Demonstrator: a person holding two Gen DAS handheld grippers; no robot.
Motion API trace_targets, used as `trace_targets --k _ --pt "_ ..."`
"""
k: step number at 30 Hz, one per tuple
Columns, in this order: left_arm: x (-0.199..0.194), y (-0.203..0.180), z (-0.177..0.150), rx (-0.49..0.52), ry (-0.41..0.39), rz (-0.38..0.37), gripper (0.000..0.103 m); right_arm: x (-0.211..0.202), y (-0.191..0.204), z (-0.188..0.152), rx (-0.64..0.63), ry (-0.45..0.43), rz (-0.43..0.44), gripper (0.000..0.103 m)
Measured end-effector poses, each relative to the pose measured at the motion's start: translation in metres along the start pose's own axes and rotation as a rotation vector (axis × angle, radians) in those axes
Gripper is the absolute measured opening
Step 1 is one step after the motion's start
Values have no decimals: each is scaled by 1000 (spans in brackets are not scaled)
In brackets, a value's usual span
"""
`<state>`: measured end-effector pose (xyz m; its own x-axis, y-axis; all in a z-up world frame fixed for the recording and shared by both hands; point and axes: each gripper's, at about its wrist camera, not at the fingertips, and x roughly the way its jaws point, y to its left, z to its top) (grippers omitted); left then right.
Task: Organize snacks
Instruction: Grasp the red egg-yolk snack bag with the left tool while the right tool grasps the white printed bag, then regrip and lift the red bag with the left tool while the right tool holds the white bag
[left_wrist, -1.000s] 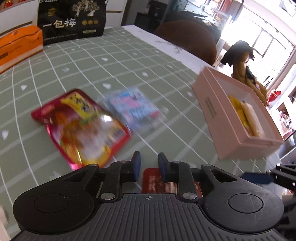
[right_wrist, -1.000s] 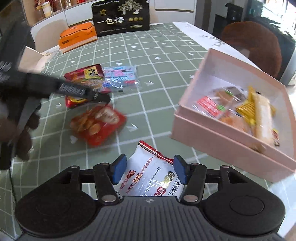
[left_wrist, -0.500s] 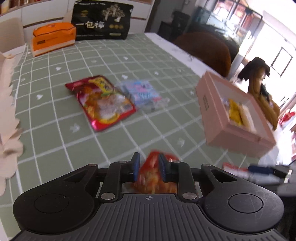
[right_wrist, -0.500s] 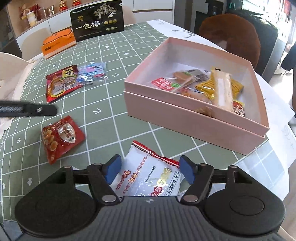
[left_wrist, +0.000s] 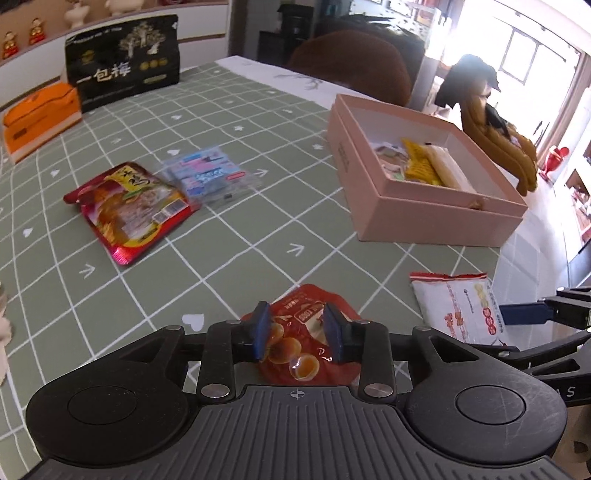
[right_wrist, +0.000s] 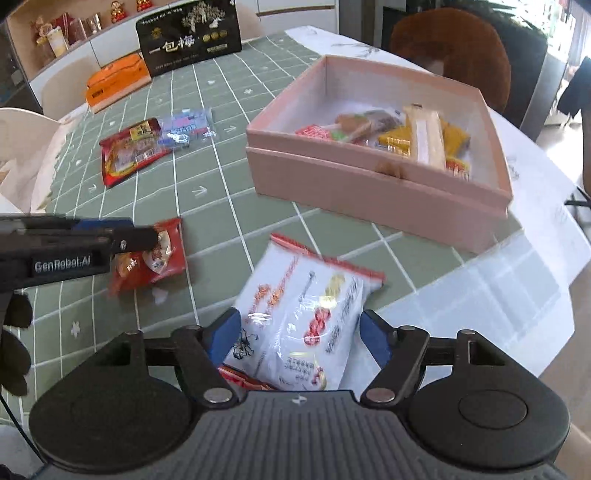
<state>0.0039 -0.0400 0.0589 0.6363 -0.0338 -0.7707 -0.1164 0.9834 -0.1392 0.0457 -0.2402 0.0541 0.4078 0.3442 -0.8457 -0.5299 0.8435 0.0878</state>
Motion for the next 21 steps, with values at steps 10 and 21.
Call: trace_targets --k 10,21 --pt "-16 15 -10 -97 61 7 36 14 4 6 92 11 7 83" --pt "3 8 -1 -31 28 37 62 36 12 17 59 -49 -125 89"
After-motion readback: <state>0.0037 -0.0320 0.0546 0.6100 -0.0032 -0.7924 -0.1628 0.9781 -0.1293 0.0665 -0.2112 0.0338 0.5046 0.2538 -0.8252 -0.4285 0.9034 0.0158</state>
